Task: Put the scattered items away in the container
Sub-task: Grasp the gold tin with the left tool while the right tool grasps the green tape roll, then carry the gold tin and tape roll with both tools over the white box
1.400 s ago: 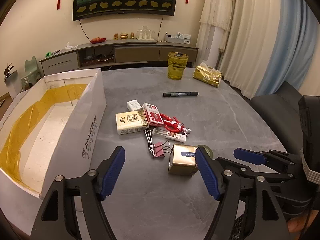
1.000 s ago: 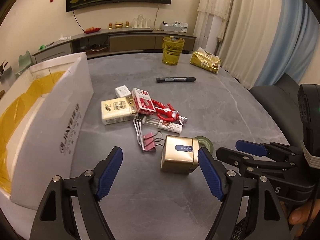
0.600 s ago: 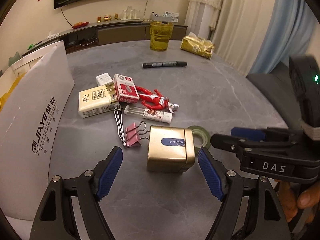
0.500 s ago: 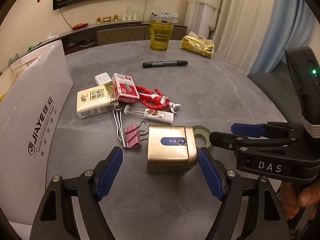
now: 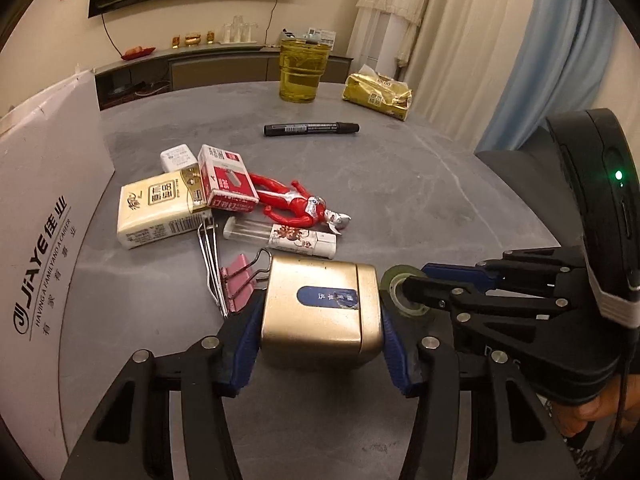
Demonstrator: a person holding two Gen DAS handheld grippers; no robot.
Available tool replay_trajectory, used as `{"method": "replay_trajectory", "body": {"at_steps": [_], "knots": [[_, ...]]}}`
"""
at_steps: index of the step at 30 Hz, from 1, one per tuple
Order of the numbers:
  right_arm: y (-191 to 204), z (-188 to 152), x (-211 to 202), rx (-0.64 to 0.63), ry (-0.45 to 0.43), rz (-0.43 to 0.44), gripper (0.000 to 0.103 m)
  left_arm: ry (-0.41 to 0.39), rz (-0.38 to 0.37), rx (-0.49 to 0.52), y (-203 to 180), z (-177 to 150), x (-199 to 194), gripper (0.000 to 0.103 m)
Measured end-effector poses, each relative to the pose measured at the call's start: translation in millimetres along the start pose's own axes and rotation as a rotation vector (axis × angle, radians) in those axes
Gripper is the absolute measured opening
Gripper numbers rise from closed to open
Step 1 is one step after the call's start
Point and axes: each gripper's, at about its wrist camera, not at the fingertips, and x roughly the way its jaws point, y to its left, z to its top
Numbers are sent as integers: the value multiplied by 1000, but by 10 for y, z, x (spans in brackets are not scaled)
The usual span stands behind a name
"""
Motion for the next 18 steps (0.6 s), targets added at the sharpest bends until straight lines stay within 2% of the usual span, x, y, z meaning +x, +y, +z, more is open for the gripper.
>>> {"method": "replay_trajectory", "body": {"at_steps": [9,18], "knots": [[-105,37,-174,96,-57,83,15,-58,-44,-55,97,97,-269,52],[-52,50,-301,106,-89,107,15,-119,-50,-106,246,187,-562,52]]}}
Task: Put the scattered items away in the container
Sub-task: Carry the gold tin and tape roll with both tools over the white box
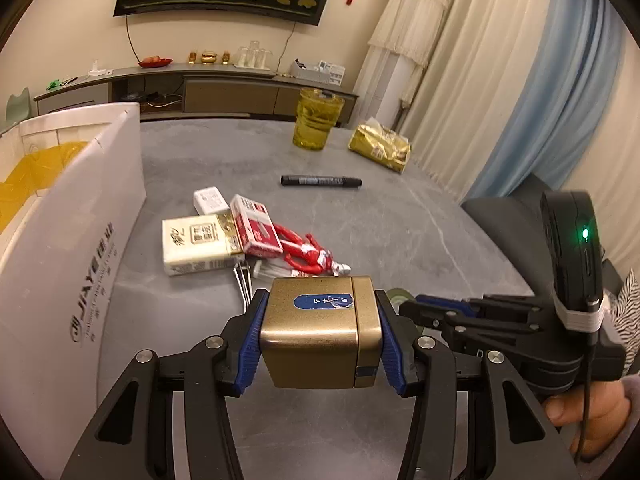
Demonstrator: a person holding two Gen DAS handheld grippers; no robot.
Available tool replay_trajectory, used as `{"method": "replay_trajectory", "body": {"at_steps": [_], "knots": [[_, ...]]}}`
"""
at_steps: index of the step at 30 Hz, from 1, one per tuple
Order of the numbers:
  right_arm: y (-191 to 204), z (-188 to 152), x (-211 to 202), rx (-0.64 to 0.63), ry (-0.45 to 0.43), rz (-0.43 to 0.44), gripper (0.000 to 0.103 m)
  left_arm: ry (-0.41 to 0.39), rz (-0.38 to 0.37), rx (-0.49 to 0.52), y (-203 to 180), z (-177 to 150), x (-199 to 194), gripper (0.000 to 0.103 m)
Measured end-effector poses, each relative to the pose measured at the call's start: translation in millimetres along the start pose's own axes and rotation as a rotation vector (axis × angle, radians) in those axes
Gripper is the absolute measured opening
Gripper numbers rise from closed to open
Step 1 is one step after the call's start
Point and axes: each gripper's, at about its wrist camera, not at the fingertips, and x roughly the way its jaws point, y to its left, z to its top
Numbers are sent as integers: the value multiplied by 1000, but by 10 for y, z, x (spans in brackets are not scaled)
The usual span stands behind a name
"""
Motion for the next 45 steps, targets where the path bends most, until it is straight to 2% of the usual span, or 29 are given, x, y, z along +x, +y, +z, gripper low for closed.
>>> {"method": "replay_trajectory", "body": {"at_steps": [19,33,37,45], "knots": [[485,76,-287,-34,-65,59,15,-109,-6,-128,430,258,-649,52],[1071,240,-413,-119,-76,113,15,-181,9,-207,774,400,-1076,52],[1275,319,-423,-155,-76,128,15,-192,25,-229,889,413,-1158,52],[1660,477,-471,-226,-87,152,15,-230,106,-269,1189,435,-1376,52]]}}
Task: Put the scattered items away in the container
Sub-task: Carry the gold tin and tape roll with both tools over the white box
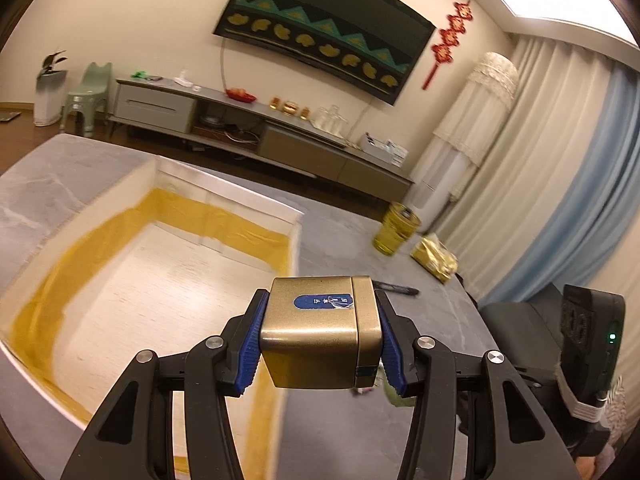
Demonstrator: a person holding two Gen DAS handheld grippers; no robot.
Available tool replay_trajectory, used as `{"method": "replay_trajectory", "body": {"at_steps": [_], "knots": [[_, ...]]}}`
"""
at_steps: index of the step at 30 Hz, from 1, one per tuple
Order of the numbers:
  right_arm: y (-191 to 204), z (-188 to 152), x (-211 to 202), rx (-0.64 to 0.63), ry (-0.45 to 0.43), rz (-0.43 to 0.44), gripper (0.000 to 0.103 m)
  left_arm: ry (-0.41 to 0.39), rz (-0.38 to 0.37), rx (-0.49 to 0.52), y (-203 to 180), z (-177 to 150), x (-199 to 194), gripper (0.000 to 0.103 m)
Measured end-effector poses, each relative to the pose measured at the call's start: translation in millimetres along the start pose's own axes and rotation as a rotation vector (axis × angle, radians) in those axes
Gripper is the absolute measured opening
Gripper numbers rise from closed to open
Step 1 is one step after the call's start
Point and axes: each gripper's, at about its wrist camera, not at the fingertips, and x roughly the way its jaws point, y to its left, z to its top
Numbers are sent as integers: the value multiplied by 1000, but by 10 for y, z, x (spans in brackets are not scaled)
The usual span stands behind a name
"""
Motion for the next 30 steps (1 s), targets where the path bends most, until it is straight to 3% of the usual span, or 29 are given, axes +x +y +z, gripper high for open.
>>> {"method": "replay_trajectory", "body": {"at_steps": [17,30], "knots": [[571,533,220,-123,-6,44,15,-56,116,-65,519,350,-83,52],[705,957,591,-178,10,31,15,-4,190,-78,814,710,228,52]]}}
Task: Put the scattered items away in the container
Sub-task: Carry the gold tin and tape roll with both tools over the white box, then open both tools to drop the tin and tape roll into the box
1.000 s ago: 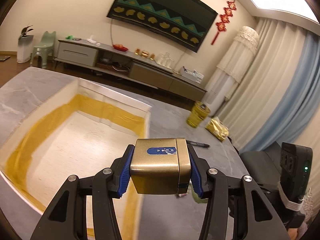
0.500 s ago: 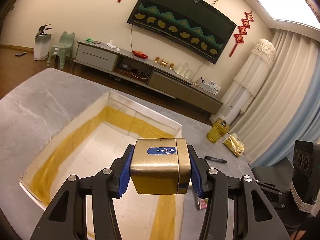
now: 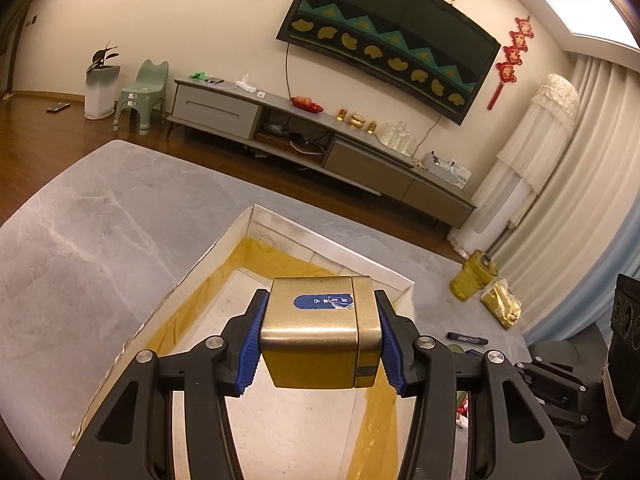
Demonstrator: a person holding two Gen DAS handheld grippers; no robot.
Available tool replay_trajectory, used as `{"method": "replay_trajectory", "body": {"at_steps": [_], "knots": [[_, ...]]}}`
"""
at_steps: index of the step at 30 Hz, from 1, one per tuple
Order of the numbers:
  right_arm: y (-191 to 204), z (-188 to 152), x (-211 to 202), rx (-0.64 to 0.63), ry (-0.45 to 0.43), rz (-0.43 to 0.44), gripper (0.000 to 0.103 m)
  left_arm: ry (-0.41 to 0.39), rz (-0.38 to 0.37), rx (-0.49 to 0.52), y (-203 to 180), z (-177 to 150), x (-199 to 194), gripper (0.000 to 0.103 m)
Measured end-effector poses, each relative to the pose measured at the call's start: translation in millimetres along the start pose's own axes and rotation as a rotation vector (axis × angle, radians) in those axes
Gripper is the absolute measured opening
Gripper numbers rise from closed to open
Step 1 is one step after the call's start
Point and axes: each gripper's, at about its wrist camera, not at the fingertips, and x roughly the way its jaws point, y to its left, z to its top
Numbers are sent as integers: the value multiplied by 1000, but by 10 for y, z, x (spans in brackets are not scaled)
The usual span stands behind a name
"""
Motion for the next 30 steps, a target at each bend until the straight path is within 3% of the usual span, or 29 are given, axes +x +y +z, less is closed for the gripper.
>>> {"method": "replay_trajectory", "body": {"at_steps": [20,23,30], "knots": [[-132,344,960,-60,116,-34,17,166,85,-32,204,245,785,52],[-209,362,1077,-43,127,-37,24,182,67,-56,269,239,870,67],[-325,352,1110,7,128,-8,25,165,53,-83,377,215,790,68]]}}
